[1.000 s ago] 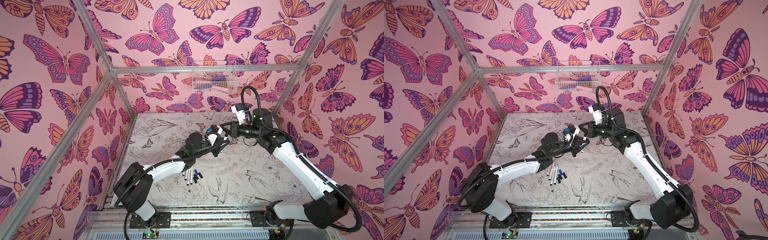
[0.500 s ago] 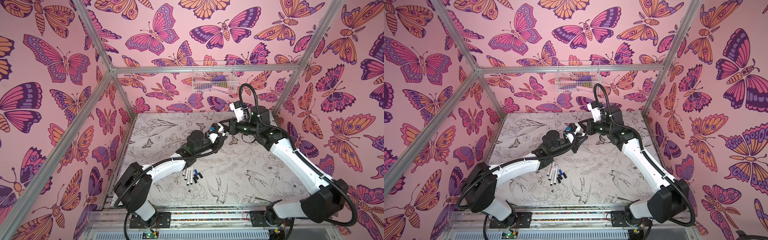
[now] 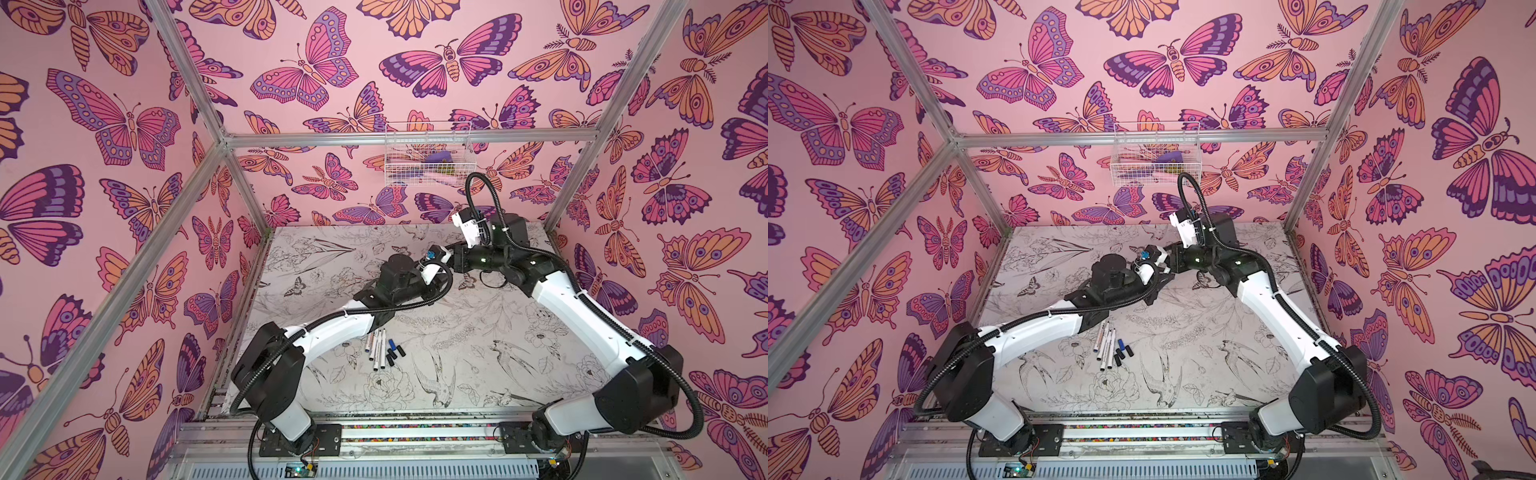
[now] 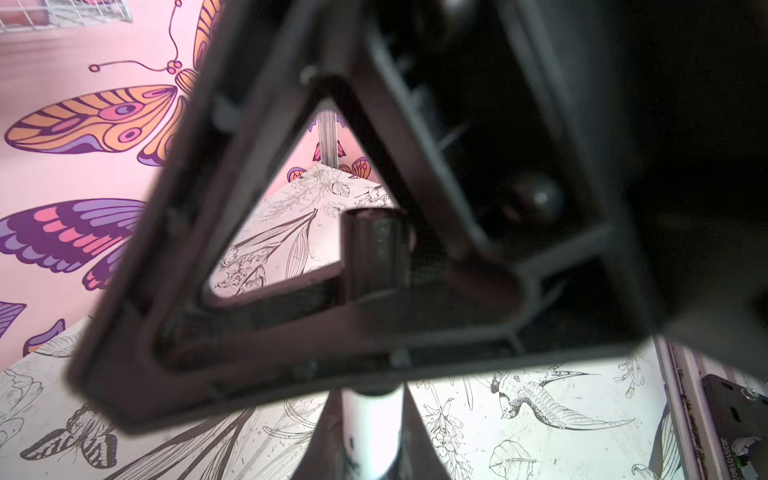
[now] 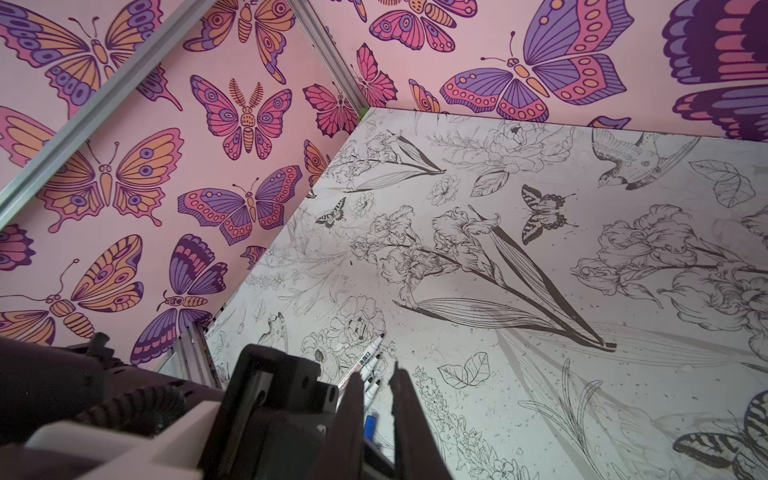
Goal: Insert the pens into the pen caps
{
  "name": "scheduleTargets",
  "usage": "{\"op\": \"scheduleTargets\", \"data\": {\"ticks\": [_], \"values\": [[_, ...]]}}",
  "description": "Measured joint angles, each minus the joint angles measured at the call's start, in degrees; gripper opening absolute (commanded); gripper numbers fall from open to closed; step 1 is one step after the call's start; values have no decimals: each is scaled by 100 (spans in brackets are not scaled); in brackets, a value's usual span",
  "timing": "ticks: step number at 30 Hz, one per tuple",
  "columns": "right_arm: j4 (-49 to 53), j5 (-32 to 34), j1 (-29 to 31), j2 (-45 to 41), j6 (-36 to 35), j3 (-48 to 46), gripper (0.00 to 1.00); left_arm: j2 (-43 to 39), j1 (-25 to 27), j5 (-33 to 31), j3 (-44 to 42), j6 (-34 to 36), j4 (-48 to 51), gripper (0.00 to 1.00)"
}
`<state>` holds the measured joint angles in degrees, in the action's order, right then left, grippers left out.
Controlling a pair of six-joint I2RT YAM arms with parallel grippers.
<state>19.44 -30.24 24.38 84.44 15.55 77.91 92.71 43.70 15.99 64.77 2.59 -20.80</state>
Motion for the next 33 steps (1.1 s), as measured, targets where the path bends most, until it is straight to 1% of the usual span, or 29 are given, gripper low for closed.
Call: {"op": "scheduleTargets", "data": {"ticks": [6, 10, 11, 13, 15, 17, 20, 21, 24, 27, 31, 33], "values": [[229, 98, 0, 28, -55, 101, 0, 57, 17, 44, 0, -85, -17, 0], [234, -116, -76, 24, -4, 173, 0, 57, 28, 90, -15, -332, -221, 0], [216, -162, -87, 20, 24, 173, 4, 57, 39, 92, -59, -393, -310, 0], [245, -232, -101, 7, 98, 155, 26, 57, 63, 111, -212, -540, -573, 0], [413, -448, -83, 2, 289, 72, 41, 57, 92, 103, -334, -723, -1019, 0], [341, -579, -96, -20, 535, -11, 54, -4, 101, 146, -549, -922, -1311, 0], [306, -839, -177, -125, 907, -160, 84, -13, 138, 236, -925, -1217, -1923, 0], [306, -946, -232, -177, 1058, -240, 99, -13, 138, 223, -1058, -1320, -2190, 0], [120, -1145, -452, -352, 1493, -490, 99, -39, 72, 157, -1443, -1650, -2833, 0], [-68, -1198, -697, -529, 1744, -557, 99, -24, -50, 39, -1838, -2017, -3263, 0], [-262, -1209, -863, -730, 1882, -557, 100, 103, -310, -157, -2146, -2437, -3580, 0], [-297, -1207, -940, -798, 1897, -557, 99, 129, -555, -256, -2312, -2693, -3641, 0]]}}
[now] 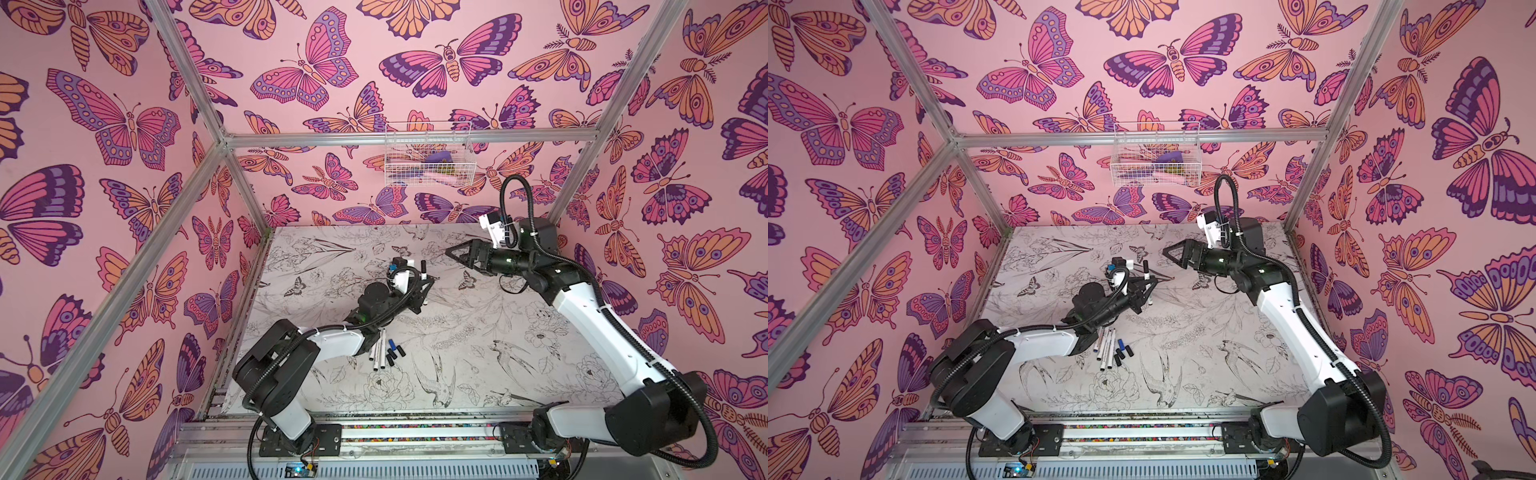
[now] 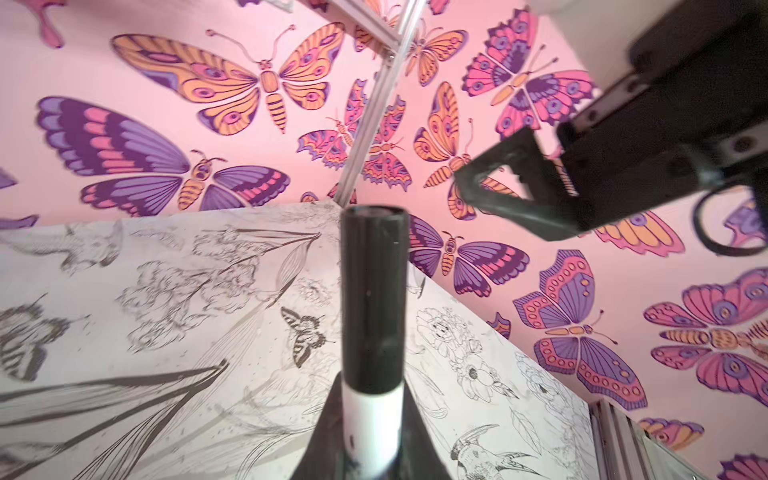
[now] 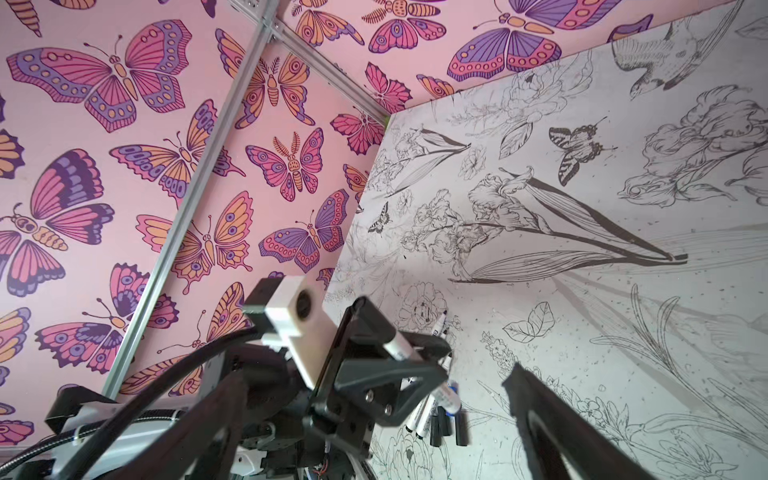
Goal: Insert the pens into the pen caps
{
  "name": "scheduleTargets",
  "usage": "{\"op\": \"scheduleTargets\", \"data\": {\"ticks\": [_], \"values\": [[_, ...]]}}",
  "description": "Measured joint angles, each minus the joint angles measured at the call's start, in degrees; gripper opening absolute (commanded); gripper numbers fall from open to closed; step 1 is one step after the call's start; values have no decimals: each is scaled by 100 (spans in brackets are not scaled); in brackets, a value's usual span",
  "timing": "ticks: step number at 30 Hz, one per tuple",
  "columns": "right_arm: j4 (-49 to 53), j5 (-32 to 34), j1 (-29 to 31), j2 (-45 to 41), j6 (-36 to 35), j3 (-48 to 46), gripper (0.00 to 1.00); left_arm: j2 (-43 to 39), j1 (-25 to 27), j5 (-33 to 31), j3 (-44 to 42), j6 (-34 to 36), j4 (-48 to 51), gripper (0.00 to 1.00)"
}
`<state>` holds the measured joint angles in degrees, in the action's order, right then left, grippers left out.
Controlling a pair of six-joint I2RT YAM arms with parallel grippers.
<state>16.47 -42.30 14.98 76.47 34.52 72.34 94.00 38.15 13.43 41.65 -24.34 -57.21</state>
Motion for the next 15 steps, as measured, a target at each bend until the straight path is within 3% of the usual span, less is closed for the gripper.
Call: {"op": "scheduleTargets", "data": {"ticks": [3, 9, 15], "values": [[74, 50, -125, -20, -37, 4, 97, -48, -533, -199, -151, -363, 400, 0], [367, 153, -179, 4, -205, -35, 93, -382, -1241, -1204, 761, -256, 3672, 0], [444, 155, -179, 116, -306, -120, 91, -264, -1709, -1733, 1215, 33, 5499, 0]]}}
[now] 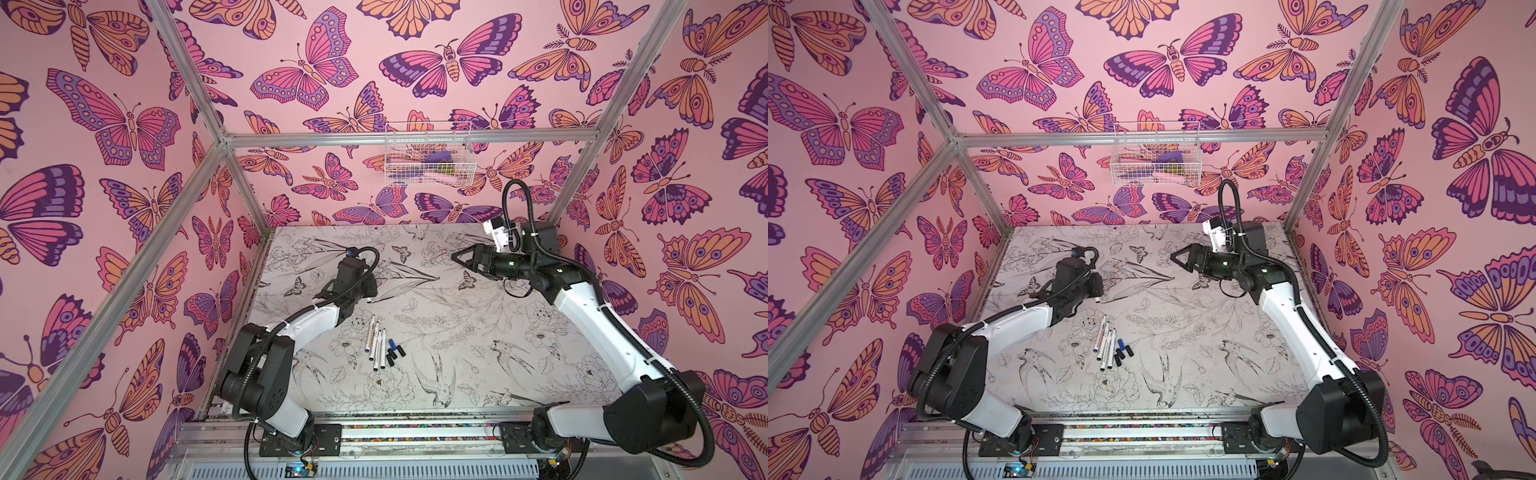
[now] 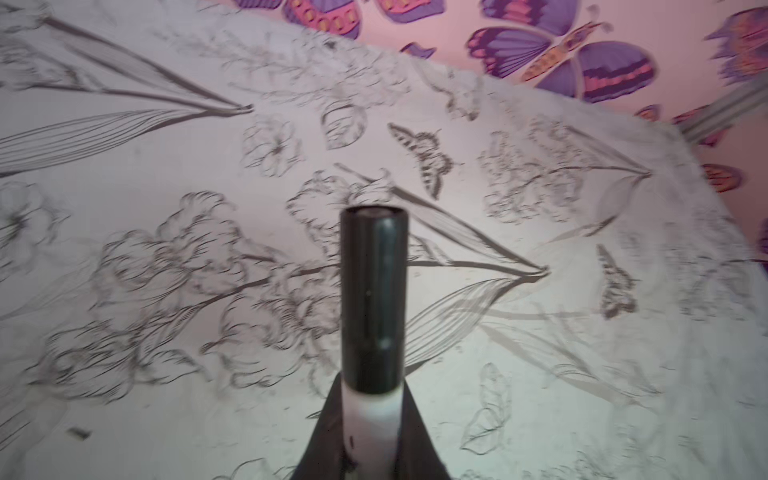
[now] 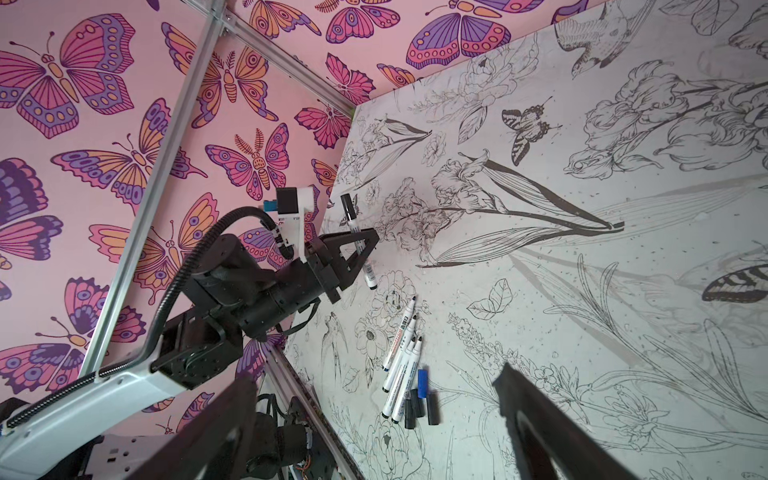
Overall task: Insert the pens into the pen caps
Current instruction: 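Lower the capped white marker onto the table and open the left gripper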
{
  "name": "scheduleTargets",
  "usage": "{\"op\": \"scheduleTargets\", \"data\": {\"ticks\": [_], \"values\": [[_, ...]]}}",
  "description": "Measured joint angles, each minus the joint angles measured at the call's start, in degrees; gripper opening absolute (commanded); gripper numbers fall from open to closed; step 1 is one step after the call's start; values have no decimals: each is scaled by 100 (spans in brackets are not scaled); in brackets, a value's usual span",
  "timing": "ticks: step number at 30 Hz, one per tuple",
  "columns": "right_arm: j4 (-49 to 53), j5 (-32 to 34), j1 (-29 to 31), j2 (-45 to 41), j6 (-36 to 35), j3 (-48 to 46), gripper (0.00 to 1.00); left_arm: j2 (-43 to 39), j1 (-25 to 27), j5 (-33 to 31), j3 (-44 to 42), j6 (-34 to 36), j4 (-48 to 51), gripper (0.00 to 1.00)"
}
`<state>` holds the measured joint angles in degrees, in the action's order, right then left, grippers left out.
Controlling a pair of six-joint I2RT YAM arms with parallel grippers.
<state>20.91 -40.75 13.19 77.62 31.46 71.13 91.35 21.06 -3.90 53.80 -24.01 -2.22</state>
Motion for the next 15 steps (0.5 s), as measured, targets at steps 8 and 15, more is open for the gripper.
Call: {"op": "scheduleTargets", "data": {"ticks": [8, 15], "values": [[103, 2, 0, 59, -46, 0, 90, 1274, -468, 31, 1005, 223, 1567, 0], [120, 2, 0, 59, -66, 0, 88, 1810, -461, 35, 1550, 306, 2459, 39]]}}
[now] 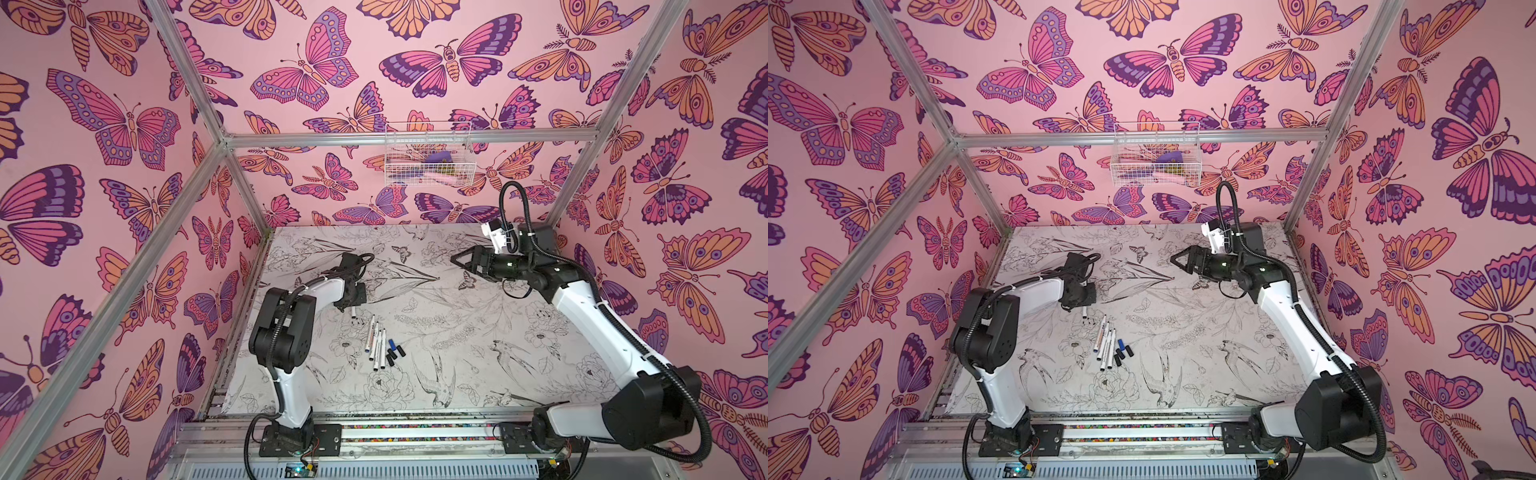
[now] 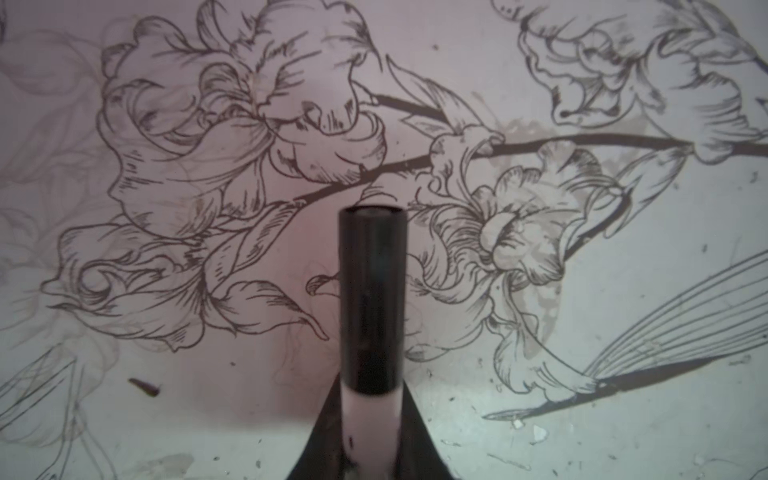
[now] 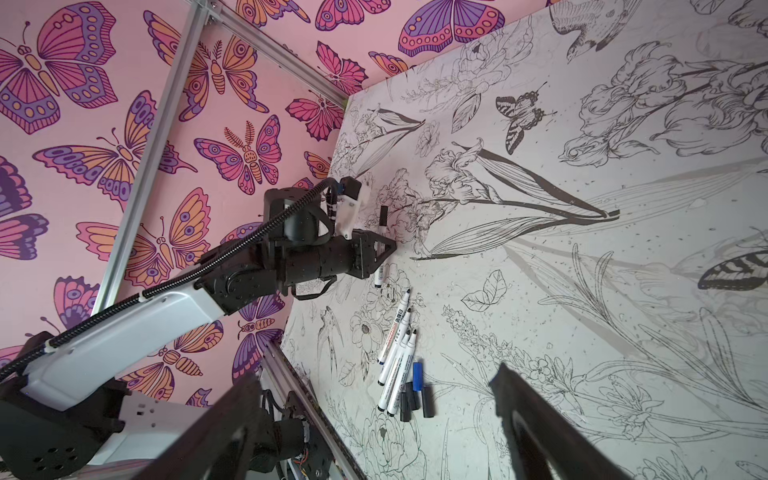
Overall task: Insert the pens into the pen caps
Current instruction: 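Lower the capped white marker onto the table and open the left gripper, then grasp a blue-tipped white marker with the left gripper and lift it upright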
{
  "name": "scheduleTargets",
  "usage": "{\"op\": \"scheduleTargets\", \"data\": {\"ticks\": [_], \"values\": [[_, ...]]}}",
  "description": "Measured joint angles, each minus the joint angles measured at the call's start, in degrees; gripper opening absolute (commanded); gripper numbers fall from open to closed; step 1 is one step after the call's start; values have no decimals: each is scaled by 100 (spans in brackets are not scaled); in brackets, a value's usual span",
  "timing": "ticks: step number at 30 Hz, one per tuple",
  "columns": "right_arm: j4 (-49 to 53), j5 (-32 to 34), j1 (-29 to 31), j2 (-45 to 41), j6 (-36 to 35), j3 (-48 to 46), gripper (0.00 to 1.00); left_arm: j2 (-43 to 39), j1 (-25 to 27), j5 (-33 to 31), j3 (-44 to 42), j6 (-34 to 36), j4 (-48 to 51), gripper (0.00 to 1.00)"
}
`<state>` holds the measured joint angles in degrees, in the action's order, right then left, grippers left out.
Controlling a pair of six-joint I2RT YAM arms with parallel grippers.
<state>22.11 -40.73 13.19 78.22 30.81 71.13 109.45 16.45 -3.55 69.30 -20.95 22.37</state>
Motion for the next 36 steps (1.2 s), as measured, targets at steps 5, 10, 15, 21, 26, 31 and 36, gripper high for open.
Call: {"op": "scheduleTargets", "data": {"ticks": [5, 10, 15, 21, 26, 31, 36], "values": [[2, 0, 2, 0, -44, 0, 87, 9, 2, -35, 44, 13, 192, 52], [4, 0, 2, 0, -70, 0, 86, -223, 24, -33, -42, -11, 365, 54], [4, 0, 2, 0, -85, -7, 85, -1102, 326, -37, -424, -33, 431, 55], [9, 0, 2, 0, -85, -28, 82, -1847, 1182, -9, -1080, -273, 476, 50], [44, 0, 9, 0, -122, -28, 78, -1853, 1561, 85, -1515, -535, 671, 42], [66, -2, 20, 0, -129, -28, 76, -1803, 1600, 52, -1589, -678, 752, 38], [125, -4, 44, 11, -129, -28, 75, -1722, 1600, -44, -1589, -704, 750, 37]]}}
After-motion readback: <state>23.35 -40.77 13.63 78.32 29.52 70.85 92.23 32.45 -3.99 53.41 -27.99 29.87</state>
